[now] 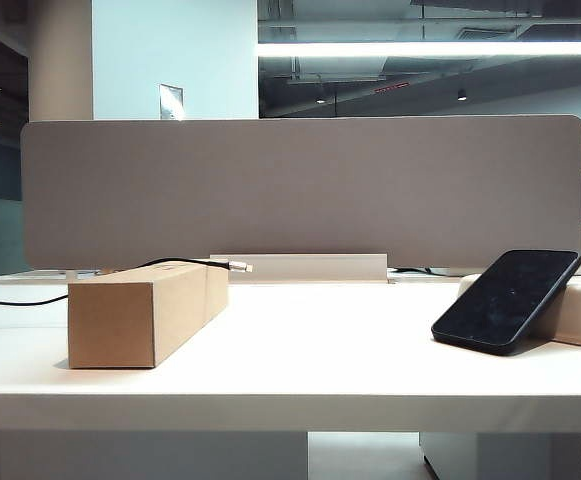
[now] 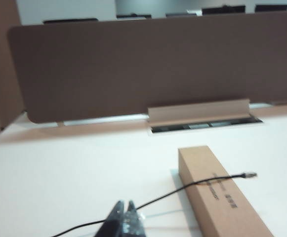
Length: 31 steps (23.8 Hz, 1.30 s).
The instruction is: Pick up the charging cable and the phone, plug the charging cable into the charging port on the phone, and finally place them back on the table.
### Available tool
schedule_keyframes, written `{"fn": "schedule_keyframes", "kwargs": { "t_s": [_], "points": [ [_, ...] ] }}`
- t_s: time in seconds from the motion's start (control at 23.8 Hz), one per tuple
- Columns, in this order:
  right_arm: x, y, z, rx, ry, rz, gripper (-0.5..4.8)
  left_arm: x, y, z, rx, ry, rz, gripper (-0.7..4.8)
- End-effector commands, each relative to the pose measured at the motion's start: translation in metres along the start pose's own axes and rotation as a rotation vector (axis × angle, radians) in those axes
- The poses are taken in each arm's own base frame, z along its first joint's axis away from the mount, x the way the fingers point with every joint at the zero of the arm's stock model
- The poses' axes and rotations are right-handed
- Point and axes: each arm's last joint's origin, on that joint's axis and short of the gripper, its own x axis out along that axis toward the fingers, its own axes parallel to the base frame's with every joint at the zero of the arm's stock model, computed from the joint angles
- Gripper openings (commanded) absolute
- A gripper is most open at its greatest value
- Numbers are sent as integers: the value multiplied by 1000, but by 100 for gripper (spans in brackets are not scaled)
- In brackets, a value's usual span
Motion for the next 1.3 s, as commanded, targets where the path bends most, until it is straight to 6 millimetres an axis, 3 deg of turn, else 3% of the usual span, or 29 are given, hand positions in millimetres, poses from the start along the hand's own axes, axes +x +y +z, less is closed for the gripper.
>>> {"fn": "schedule_keyframes", "kwargs": {
  "t_s": [0.04, 0.13, 0.34, 0.59, 0.76, 0.88, 1.09, 1.3],
  "points": [
    [7, 2, -1, 26, 42, 80, -4, 15, 0, 13, -10, 53, -87, -6],
    [11, 1, -4, 96, 79, 95, 35, 22, 0, 17, -16, 84, -113, -6],
    [21, 0, -13, 282, 172, 83, 213, 42, 1, 28, -27, 145, -144, -6],
    [34, 0, -23, 343, 280, 129, 229, 68, 3, 42, -40, 202, -191, -6],
    [47, -2, -31, 491, 351, 120, 348, 94, 5, 54, -57, 281, -222, -5],
    [63, -2, -37, 598, 384, 168, 348, 117, 4, 62, -72, 367, -244, 1],
    [82, -4, -46, 669, 405, 187, 349, 131, 3, 65, -89, 391, -305, 89],
    [97, -6, -59, 684, 444, 173, 402, 135, 4, 68, -95, 427, -306, 89]
  ]
}}
